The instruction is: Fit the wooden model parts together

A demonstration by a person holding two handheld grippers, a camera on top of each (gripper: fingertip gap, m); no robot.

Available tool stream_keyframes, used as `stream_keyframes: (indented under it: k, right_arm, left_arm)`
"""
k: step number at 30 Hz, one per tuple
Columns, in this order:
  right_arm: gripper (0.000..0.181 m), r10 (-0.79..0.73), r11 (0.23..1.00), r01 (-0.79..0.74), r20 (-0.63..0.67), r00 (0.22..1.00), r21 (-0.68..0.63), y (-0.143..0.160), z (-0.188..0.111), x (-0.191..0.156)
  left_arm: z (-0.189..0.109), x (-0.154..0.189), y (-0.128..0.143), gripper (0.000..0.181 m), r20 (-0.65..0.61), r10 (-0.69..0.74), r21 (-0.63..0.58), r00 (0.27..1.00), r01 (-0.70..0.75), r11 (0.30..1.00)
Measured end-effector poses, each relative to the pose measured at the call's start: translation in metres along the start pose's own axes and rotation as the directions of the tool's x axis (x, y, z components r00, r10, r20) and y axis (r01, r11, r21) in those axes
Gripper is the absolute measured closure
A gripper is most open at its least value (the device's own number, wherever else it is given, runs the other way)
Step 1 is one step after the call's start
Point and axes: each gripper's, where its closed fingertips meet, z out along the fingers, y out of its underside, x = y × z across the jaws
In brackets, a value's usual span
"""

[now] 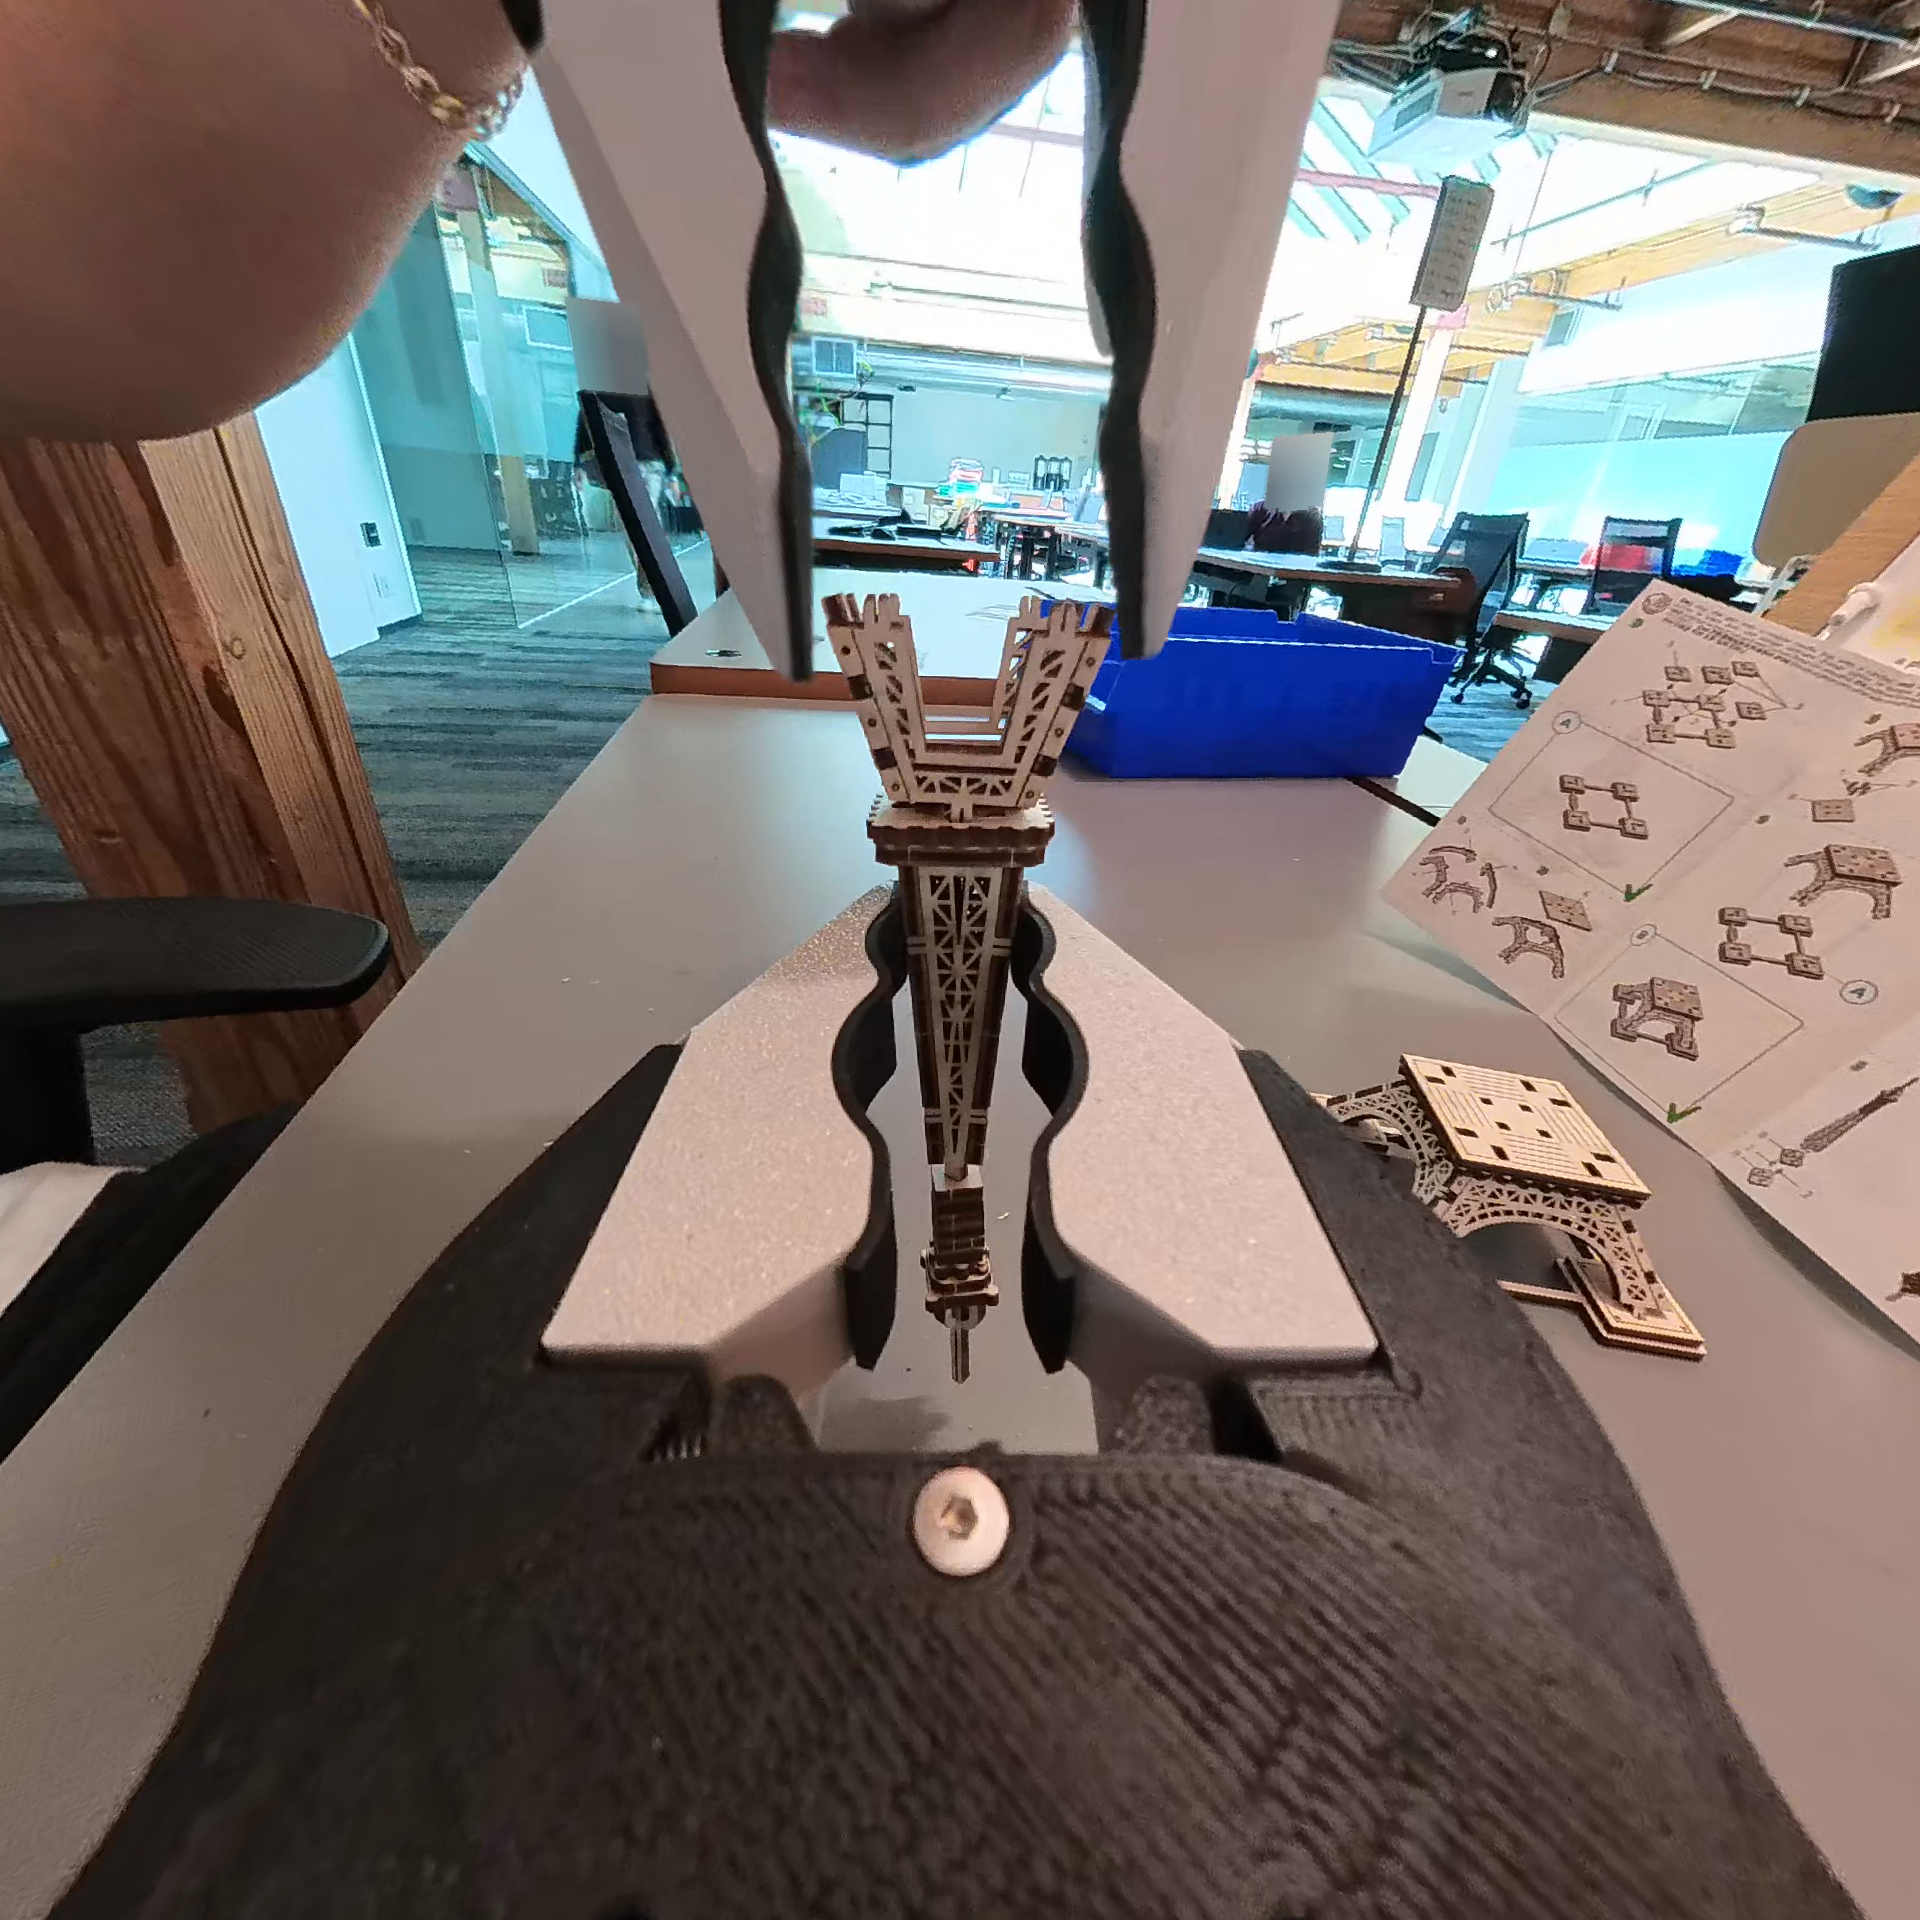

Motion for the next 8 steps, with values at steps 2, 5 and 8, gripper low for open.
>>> stream_keyframes:
  k: [2, 5, 8]
  right_arm:
    - [0.164, -0.001, 1.0, 0.001, 0.0, 1.0, 0.0, -0.0001, 0.0, 0.0]
    - [0.164, 0.0, 1.0, 0.0, 0.001, 1.0, 0.0, 0.0, 0.0, -0.0001]
    - [0.164, -0.009, 1.0, 0.009, 0.009, 1.0, -0.008, 0.001, 0.0007, -0.0021]
  left_arm:
    - [0.002, 0.0003, 0.0007, 0.143, -0.008, -0.004, -0.011, 1.0, 0.004, 1.0]
    - [0.004, 0.0008, -0.0008, 0.143, -0.019, -0.007, -0.005, 1.0, 0.007, 1.0]
    - [0.0049, 0.002, 0.0013, 0.143, -0.032, -0.003, -0.017, 0.999, 0.003, 1.0]
